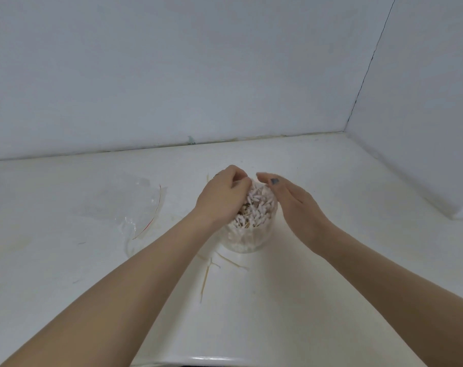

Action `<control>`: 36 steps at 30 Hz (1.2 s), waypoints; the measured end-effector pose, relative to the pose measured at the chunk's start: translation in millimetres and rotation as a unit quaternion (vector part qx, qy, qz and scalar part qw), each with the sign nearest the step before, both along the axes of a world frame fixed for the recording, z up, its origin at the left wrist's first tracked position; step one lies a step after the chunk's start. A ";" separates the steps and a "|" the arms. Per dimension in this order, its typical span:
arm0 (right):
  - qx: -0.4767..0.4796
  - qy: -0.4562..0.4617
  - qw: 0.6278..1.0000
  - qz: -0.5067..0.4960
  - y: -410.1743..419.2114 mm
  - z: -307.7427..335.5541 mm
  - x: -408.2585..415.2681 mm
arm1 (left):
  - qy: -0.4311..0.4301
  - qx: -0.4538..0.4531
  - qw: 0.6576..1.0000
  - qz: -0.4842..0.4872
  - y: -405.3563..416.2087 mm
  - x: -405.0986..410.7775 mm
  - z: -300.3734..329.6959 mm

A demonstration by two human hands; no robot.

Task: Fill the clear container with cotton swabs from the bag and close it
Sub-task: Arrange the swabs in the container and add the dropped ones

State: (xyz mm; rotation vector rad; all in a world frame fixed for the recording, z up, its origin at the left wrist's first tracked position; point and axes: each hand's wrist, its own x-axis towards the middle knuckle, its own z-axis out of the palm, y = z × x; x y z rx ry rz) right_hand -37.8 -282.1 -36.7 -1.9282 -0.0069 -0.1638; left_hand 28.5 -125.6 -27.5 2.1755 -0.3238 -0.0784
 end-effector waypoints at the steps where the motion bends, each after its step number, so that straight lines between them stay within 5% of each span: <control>1: 0.009 -0.003 1.000 -0.018 -1.6 -1.0 2.0 | 0.018 -0.004 1.000 0.002 -0.5 0.8 2.8; 6: -0.012 0.008 1.000 -0.018 -2.8 0.3 1.8 | 0.034 0.027 0.999 0.011 -2.1 -0.5 5.5; 15: -0.214 -0.039 0.975 0.048 -7.3 8.1 7.3 | 0.016 0.042 0.999 0.009 -0.8 -2.4 2.4; 20: -0.042 -0.006 0.999 0.016 -4.4 -2.3 0.1 | 0.004 0.055 0.998 0.011 -0.8 -3.1 1.7; 33: -0.137 -0.023 0.990 0.008 -13.6 -0.1 -0.3 | 0.010 0.079 0.997 0.012 -3.9 -1.1 2.4; 36: -0.077 0.008 0.997 -0.012 -16.2 -3.6 5.5 | 0.016 0.093 0.995 0.016 -5.2 0.3 3.7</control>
